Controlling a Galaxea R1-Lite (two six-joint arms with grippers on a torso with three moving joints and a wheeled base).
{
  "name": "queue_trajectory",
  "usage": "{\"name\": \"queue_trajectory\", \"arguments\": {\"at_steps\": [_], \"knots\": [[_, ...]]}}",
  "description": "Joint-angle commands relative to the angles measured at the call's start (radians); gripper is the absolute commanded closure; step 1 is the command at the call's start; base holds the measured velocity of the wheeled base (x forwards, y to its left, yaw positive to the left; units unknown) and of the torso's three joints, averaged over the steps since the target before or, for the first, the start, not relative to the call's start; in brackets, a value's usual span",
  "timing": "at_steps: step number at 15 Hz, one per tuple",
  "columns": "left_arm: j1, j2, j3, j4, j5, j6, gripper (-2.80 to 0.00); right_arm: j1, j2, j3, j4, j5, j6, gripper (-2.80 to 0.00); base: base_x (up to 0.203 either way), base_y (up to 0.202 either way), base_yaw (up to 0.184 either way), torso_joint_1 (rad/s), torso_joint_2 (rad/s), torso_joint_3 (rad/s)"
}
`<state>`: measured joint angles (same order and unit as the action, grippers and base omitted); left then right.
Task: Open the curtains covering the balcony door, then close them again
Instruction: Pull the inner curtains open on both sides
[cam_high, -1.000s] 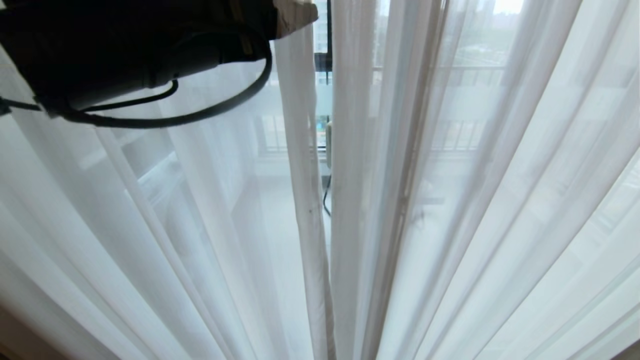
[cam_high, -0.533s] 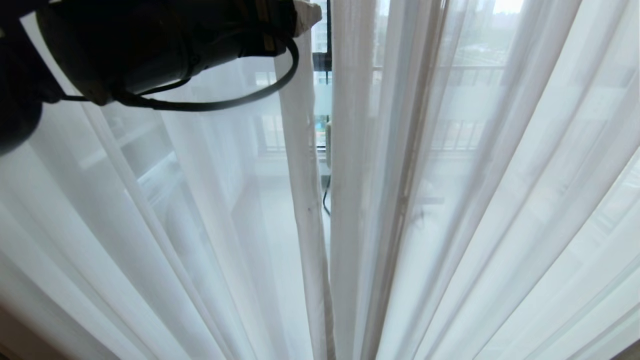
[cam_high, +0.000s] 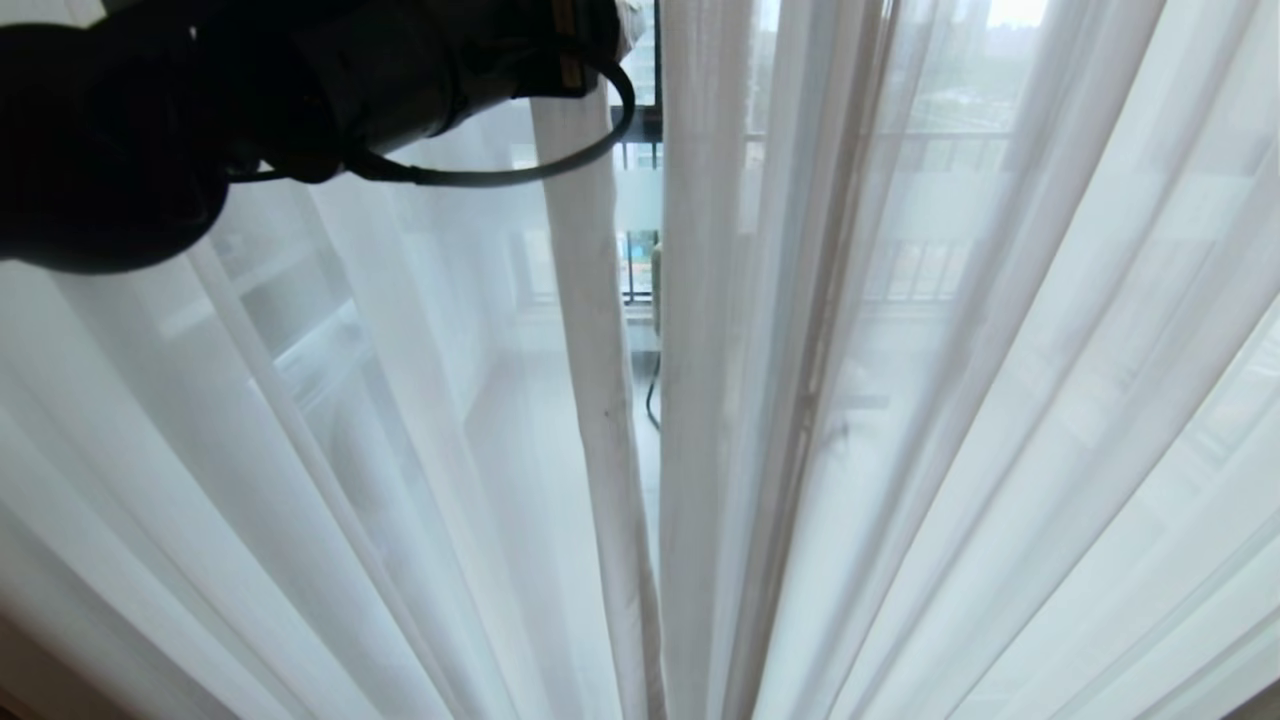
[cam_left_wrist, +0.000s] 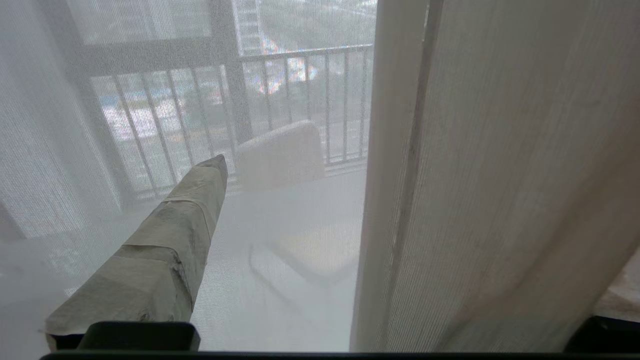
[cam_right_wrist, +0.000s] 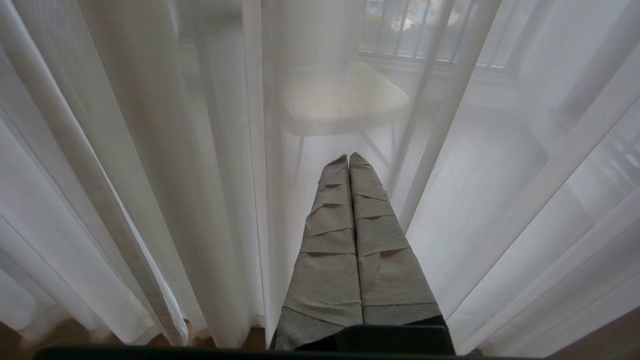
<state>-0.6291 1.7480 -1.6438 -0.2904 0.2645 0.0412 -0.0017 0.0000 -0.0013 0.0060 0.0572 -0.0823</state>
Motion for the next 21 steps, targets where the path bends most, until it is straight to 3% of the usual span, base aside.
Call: {"name": "queue_trajectory", "arguments": {"at_steps": [1, 8, 9, 16, 21], "knots": [[0.008, 0.019, -0.004, -0.004, 0.001, 0.012, -2.80, 0.000, 0.000, 0.001, 0.000, 0.001, -0.001, 0.00, 0.000, 0.000, 0.000, 0.000, 0.00, 0.000], [0.035, 0.051, -0.002, -0.099, -0.001, 0.042, -2.80, 0.000, 0.000, 0.001, 0.000, 0.001, -0.001, 0.00, 0.000, 0.000, 0.000, 0.000, 0.00, 0.000], [0.037, 0.051, -0.002, -0.099, -0.001, 0.043, 0.00, 0.000, 0.000, 0.000, 0.000, 0.001, -0.001, 0.00, 0.000, 0.000, 0.000, 0.000, 0.00, 0.000], [0.046, 0.050, 0.002, -0.101, 0.001, 0.036, 0.00, 0.000, 0.000, 0.000, 0.000, 0.001, -0.001, 0.00, 0.000, 0.000, 0.000, 0.000, 0.00, 0.000], [0.094, 0.047, 0.010, -0.158, 0.004, 0.034, 0.00, 0.000, 0.000, 0.000, 0.000, 0.001, -0.001, 0.00, 0.000, 0.000, 0.000, 0.000, 0.00, 0.000]]}}
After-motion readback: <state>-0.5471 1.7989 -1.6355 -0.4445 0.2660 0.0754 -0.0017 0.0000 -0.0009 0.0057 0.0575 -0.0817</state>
